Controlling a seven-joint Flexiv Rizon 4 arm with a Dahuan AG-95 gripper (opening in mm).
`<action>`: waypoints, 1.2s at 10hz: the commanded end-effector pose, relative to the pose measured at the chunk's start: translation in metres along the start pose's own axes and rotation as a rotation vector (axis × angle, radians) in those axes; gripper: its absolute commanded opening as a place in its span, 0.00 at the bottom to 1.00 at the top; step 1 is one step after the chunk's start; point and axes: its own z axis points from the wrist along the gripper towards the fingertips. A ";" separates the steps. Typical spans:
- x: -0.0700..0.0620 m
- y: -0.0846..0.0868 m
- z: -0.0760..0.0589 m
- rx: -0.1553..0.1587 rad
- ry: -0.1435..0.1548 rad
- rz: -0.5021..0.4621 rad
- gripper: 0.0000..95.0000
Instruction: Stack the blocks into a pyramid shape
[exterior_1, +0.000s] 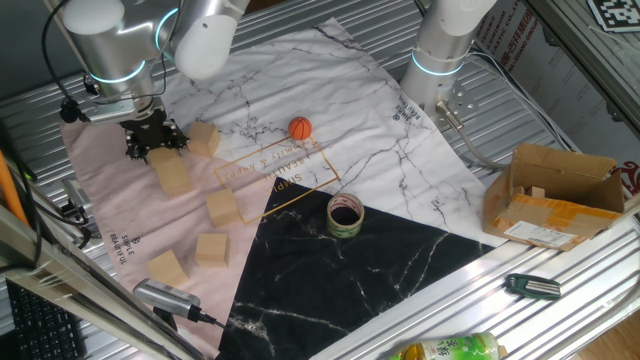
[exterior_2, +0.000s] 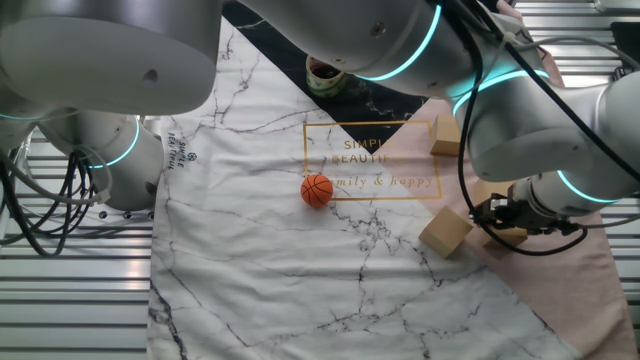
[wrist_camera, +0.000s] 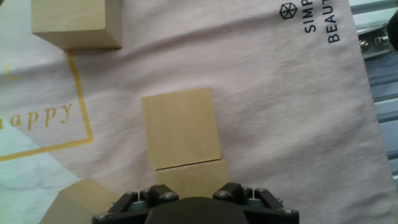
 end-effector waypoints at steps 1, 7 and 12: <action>0.000 0.000 0.000 -0.001 -0.001 0.003 0.80; 0.000 0.000 0.000 -0.010 -0.013 0.020 0.80; 0.000 0.000 -0.001 -0.015 -0.006 0.026 0.80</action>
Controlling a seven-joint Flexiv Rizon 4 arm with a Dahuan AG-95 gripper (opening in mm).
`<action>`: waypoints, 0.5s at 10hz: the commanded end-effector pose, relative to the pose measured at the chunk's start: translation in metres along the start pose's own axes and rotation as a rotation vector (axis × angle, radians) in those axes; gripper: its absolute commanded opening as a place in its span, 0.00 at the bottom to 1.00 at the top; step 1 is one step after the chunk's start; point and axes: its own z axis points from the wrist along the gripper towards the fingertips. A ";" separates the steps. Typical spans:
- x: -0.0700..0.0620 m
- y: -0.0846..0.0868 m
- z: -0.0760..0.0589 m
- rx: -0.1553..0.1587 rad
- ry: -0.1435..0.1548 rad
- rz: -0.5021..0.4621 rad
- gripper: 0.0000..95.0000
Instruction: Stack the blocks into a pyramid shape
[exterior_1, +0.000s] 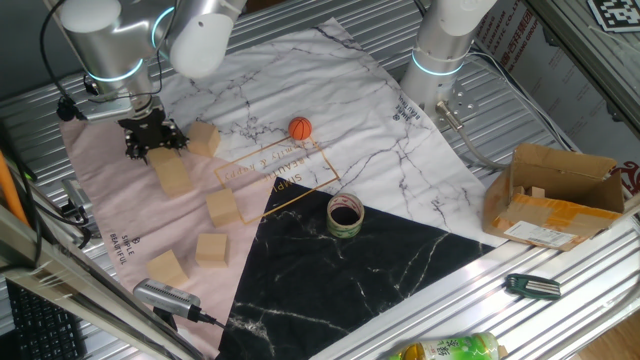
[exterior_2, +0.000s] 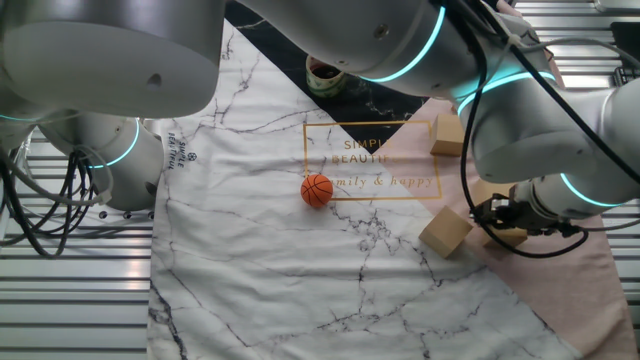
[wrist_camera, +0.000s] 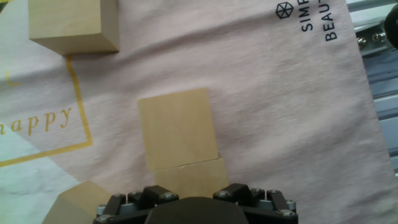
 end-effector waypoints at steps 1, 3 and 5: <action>0.000 -0.002 -0.002 -0.006 0.006 0.001 0.80; -0.004 -0.008 -0.013 -0.011 0.016 0.002 0.80; -0.005 -0.010 -0.021 -0.014 0.019 0.017 0.80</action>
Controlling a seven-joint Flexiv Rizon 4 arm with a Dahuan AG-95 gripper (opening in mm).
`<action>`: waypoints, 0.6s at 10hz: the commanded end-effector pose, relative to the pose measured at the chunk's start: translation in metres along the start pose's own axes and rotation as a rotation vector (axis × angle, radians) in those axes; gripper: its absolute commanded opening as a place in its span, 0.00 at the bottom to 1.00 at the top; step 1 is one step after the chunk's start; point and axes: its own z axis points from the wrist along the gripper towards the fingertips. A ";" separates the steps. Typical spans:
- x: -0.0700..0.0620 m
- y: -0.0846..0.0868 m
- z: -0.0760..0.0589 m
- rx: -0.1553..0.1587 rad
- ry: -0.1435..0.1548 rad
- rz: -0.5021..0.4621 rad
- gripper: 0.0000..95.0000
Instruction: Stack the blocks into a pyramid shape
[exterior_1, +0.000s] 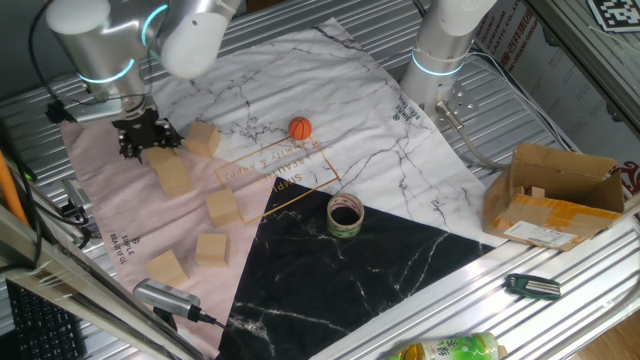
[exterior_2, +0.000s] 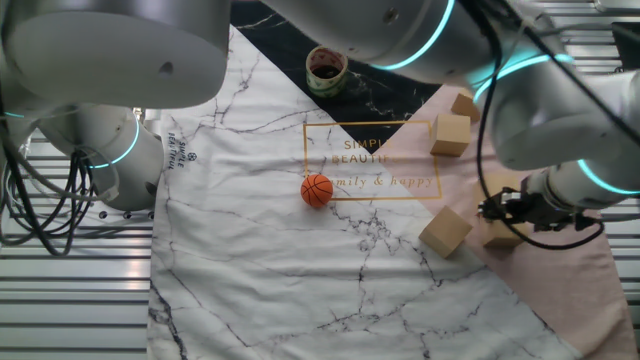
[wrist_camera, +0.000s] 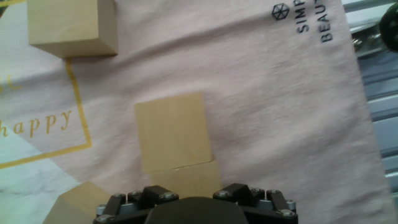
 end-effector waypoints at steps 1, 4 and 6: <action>0.003 0.003 -0.003 0.005 0.003 0.010 0.80; 0.011 0.010 -0.014 -0.001 0.008 0.054 0.80; 0.017 0.016 -0.021 0.000 0.011 0.080 0.80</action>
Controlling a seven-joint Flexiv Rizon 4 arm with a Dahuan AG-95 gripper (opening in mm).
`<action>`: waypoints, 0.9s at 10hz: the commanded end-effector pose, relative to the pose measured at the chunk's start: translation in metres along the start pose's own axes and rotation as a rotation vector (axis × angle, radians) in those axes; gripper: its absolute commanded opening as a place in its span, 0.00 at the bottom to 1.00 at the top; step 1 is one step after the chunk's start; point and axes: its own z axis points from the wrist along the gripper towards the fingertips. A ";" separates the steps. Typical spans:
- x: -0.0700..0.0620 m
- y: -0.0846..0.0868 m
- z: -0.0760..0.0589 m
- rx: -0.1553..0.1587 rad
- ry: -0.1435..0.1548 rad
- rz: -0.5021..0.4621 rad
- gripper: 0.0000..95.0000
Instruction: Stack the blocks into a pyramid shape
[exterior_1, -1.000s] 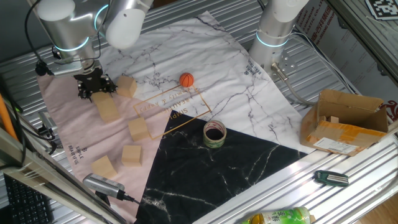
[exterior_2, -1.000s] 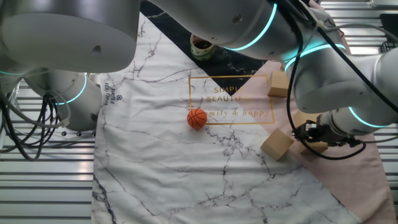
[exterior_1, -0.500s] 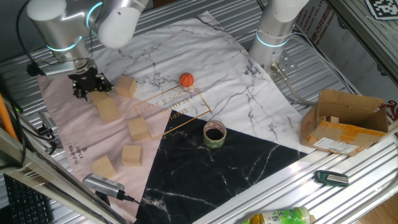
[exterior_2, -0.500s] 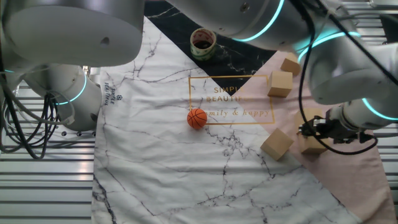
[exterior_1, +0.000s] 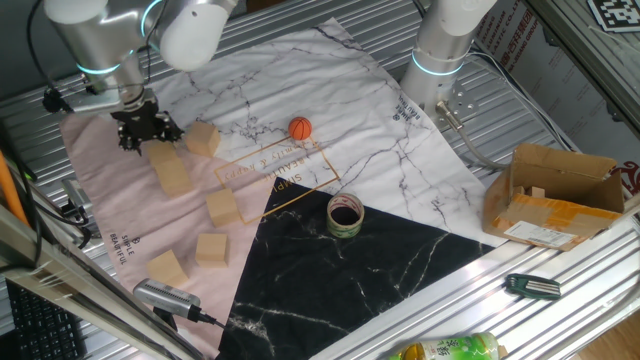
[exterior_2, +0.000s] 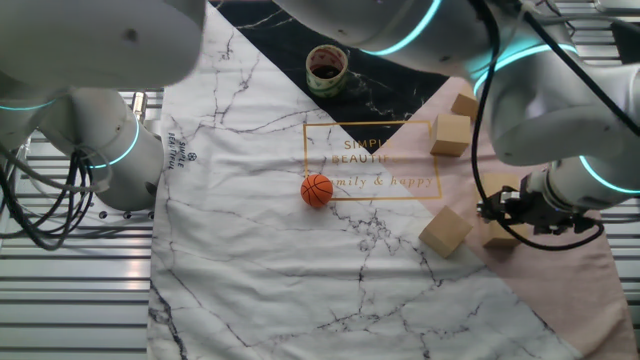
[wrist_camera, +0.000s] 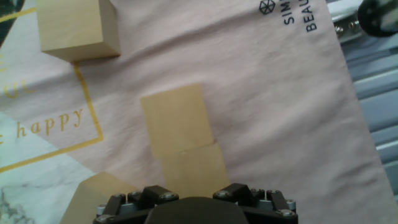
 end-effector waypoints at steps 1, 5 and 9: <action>0.008 0.007 -0.009 0.006 0.016 0.052 0.80; 0.024 0.025 -0.030 0.011 0.049 0.331 0.80; 0.040 0.046 -0.044 0.044 0.063 0.544 0.60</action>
